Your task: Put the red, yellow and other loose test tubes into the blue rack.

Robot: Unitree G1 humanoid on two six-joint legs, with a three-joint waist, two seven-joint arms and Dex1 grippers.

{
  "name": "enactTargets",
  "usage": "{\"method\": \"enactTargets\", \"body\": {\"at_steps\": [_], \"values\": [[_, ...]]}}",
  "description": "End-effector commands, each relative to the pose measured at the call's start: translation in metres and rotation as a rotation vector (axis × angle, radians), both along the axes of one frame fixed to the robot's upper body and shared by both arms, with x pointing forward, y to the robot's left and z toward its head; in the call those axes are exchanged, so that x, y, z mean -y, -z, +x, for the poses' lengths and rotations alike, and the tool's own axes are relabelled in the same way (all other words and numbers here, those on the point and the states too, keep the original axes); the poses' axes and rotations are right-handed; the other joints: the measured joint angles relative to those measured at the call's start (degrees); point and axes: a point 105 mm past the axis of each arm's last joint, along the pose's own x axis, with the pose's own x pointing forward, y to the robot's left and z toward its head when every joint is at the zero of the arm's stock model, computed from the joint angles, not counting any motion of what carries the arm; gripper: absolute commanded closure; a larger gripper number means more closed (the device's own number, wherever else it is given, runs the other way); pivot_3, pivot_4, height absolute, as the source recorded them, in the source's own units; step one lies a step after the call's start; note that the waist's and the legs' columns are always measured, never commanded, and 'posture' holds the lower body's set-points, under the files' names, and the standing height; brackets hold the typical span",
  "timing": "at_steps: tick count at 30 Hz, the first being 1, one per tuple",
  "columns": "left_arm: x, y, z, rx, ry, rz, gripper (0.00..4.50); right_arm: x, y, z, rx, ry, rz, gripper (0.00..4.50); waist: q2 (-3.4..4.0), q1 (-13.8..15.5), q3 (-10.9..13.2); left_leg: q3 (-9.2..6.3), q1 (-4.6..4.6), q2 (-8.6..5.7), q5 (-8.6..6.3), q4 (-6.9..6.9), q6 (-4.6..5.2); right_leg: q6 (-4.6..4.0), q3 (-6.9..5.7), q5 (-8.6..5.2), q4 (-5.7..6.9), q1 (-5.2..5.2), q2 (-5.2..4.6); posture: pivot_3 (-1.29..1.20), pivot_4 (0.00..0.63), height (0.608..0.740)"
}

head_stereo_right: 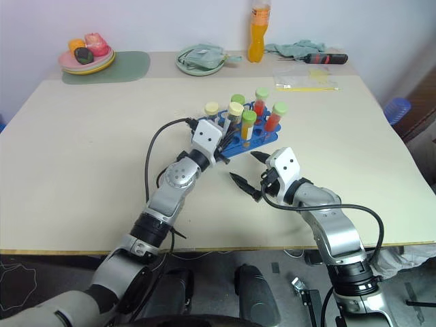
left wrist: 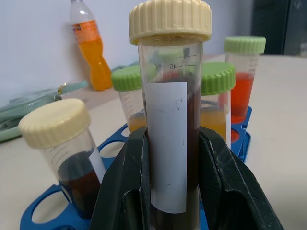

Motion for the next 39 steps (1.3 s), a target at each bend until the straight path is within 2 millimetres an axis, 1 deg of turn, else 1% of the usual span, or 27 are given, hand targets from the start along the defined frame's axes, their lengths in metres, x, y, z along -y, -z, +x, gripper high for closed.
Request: {"method": "enactTargets", "body": {"at_steps": [1, 5, 10, 15, 18, 24, 26, 27, 30, 33, 35, 37, 39], "values": [[0.002, 0.002, -0.005, 0.015, 0.027, -0.046, 3.74, -0.004, -0.016, -0.003, 0.062, -0.014, 0.012, 0.00, 0.00, -0.04, 0.00, 0.00, 0.00, 0.00, 0.00, 0.00, 0.00, 0.00, 0.00, 0.00, 0.00, 0.00, 0.00, 0.00, 0.150, 0.740], [-0.001, 0.007, -0.005, 0.016, 0.020, -0.068, 3.74, -0.005, -0.017, -0.003, 0.064, -0.017, 0.016, 0.00, 0.00, -0.03, 0.00, 0.00, 0.01, 0.00, 0.00, 0.00, 0.00, 0.00, 0.00, 0.00, 0.00, 0.00, 0.00, 0.00, 0.150, 0.740], [-0.001, 0.008, -0.004, 0.026, 0.018, -0.089, 3.74, -0.007, -0.018, -0.003, 0.067, -0.021, 0.018, 0.00, 0.01, -0.04, 0.00, 0.00, 0.01, 0.00, 0.00, 0.00, 0.00, 0.00, 0.00, 0.00, 0.00, 0.01, 0.01, 0.00, 0.150, 0.740], [-0.003, 0.011, -0.001, 0.035, 0.011, -0.076, 3.74, -0.009, -0.019, -0.002, 0.071, -0.023, 0.022, 0.00, 0.01, -0.05, 0.00, 0.00, 0.02, 0.00, 0.00, 0.00, 0.00, 0.00, 0.00, 0.00, 0.00, 0.02, 0.01, 0.00, 0.150, 0.740], [-0.003, 0.010, 0.000, 0.022, 0.020, -0.115, 3.74, -0.009, -0.019, -0.002, 0.070, -0.024, 0.024, 0.00, 0.01, -0.03, 0.00, 0.00, 0.02, 0.00, 0.00, 0.00, 0.00, 0.00, -0.01, 0.00, 0.00, 0.02, 0.00, 0.00, 0.150, 0.740], [0.002, 0.014, -0.002, 0.001, 0.059, -0.116, 3.74, -0.011, -0.018, -0.004, 0.069, -0.028, 0.022, 0.00, 0.01, -0.04, 0.00, 0.00, 0.02, 0.00, 0.00, 0.00, 0.00, 0.00, -0.01, 0.00, 0.00, 0.02, 0.00, 0.00, 0.150, 0.740], [0.001, 0.014, -0.002, -0.003, 0.060, -0.126, 2.72, -0.011, -0.019, -0.004, 0.069, -0.029, 0.023, 0.00, 0.01, -0.03, 0.00, -0.01, 0.02, 0.00, 0.00, 0.00, 0.01, 0.00, -0.01, 0.00, 0.00, 0.03, 0.00, 0.00, 0.150, 0.740], [0.000, 0.013, -0.002, -0.002, 0.059, -0.129, 2.47, -0.011, -0.019, -0.004, 0.070, -0.029, 0.025, 0.00, 0.01, -0.02, 0.00, 0.00, 0.02, 0.00, 0.00, 0.00, 0.01, 0.00, -0.01, 0.00, -0.01, 0.03, 0.00, 0.00, 0.150, 0.740], [-0.002, 0.009, -0.006, 0.005, 0.077, -0.134, 0.94, -0.008, -0.022, -0.003, 0.074, -0.028, 0.025, 0.00, 0.01, -0.04, 0.00, 0.00, 0.01, -0.01, 0.00, 0.00, 0.01, 0.00, -0.01, 0.00, -0.01, 0.03, 0.00, 0.00, 0.150, 0.740], [-0.014, 0.004, -0.011, 0.010, 0.086, -0.141, 0.94, 0.001, -0.028, -0.002, 0.084, -0.028, 0.018, 0.00, 0.01, -0.33, 0.00, -0.01, 0.03, 0.00, 0.00, -0.01, 0.01, 0.00, -0.01, 0.00, 0.00, 0.02, 0.01, 0.00, 0.150, 0.740], [-0.028, 0.002, -0.018, 0.012, 0.094, -0.124, 0.94, 0.009, -0.032, -0.003, 0.080, -0.039, 0.006, 0.00, 0.01, -0.39, 0.00, -0.01, 0.04, 0.01, 0.00, -0.02, 0.01, 0.00, -0.01, 0.00, 0.01, 0.02, 0.02, 0.00, 0.150, 0.740], [-0.047, 0.001, -0.026, 0.006, 0.099, -0.092, 0.94, 0.021, -0.035, -0.004, 0.072, -0.045, -0.031, 0.00, 0.02, -0.39, 0.00, -0.01, 0.04, 0.02, 0.00, -0.02, 0.01, 0.00, 0.00, 0.00, 0.01, 0.03, 0.01, 0.00, 0.150, 0.740], [-0.072, 0.000, -0.034, -0.011, 0.082, -0.061, 0.94, 0.037, -0.038, -0.006, 0.056, -0.043, -0.065, 0.00, 0.03, -0.39, 0.00, -0.01, 0.04, 0.03, 0.00, -0.02, 0.01, 0.00, 0.00, 0.00, 0.01, 0.03, 0.01, 0.00, 0.150, 0.740]]}}
